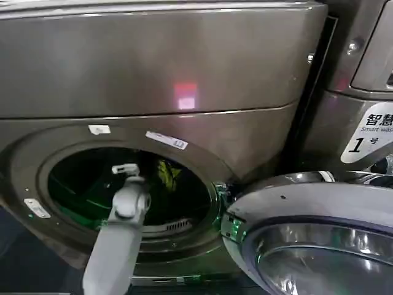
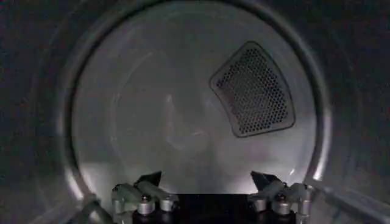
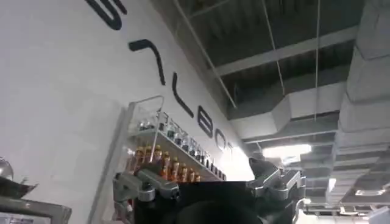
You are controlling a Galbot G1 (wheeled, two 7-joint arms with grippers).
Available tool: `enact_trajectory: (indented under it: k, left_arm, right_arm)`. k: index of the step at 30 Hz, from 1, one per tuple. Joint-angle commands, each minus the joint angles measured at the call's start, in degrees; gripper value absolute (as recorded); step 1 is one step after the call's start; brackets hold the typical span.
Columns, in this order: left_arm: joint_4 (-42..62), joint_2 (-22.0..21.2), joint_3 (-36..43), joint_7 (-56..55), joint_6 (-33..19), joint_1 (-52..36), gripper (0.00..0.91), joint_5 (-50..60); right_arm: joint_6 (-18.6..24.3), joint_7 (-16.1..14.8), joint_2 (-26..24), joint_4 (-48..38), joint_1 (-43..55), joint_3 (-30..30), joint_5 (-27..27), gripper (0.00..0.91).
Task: Grasp the clothes from the dryer.
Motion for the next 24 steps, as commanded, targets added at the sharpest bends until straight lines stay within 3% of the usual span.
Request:
enact_trajectory:
  k: [1, 3, 7, 13, 16, 24]
  left_arm:
    - [20.0, 0.3, 1.4, 14.3, 4.1, -13.8, 0.907, 6.4]
    - [22.8, 2.4, 4.7, 23.1, 6.4, -16.4, 0.907, 11.8]
    - [36.2, 4.5, 10.0, 39.9, -2.2, -23.7, 0.907, 19.0]
    - [43.0, 5.1, 17.6, 56.3, -9.2, -28.9, 0.907, 34.9]
    - [45.7, 4.5, 22.1, 62.2, -12.0, -31.8, 0.907, 39.3]
    - [50.6, 5.7, 27.2, 70.6, -13.3, -34.1, 0.907, 52.5]
  right_arm:
    - [-0.2, -0.1, 0.0, -0.2, -0.1, 0.7, 0.1, 0.907]
    - [-0.2, 0.0, -0.1, -0.5, -0.1, 0.6, 0.1, 0.907]
    - [-0.1, -0.1, 0.1, -0.8, -0.1, 0.9, 0.1, 0.907]
    - [0.1, -0.4, 0.2, -1.3, -0.6, 1.3, 0.0, 0.907]
    - [0.2, -0.5, 0.0, -1.8, -1.0, 1.8, -0.2, 0.907]
    - [0.4, -1.0, 1.7, 0.0, -1.4, 1.7, -0.4, 0.907]
